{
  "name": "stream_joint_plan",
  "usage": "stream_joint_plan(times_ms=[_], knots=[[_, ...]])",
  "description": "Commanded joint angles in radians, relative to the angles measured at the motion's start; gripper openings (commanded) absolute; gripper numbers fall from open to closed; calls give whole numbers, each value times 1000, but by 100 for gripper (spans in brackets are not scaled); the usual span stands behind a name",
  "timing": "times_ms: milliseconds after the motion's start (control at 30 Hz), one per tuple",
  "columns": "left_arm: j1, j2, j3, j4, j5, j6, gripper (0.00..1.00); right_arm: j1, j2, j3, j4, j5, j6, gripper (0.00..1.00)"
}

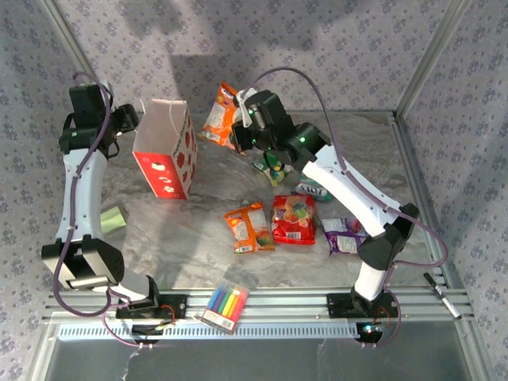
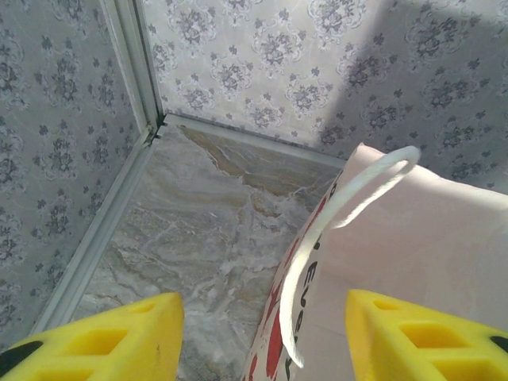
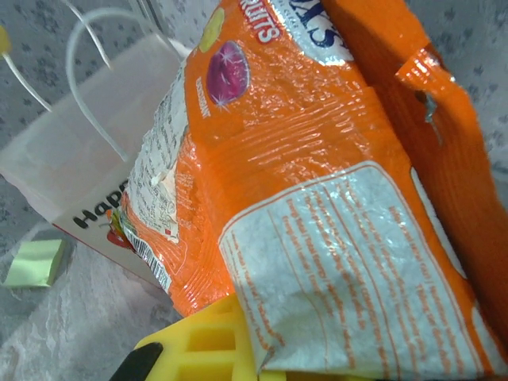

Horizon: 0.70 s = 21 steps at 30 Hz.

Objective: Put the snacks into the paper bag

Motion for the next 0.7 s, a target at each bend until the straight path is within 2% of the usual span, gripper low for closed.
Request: stream_joint_plan(times_ms=[0,267,667], knots=[[7,17,35,41,0,-29,55,10,-38,78,68,5,-52,0],[8,46,34,58,-1,-35,51,12,-2,177,162,-51,-62,0],[21,49,-25,74,9,-70,25,33,163,434,214,-176,-20,0]])
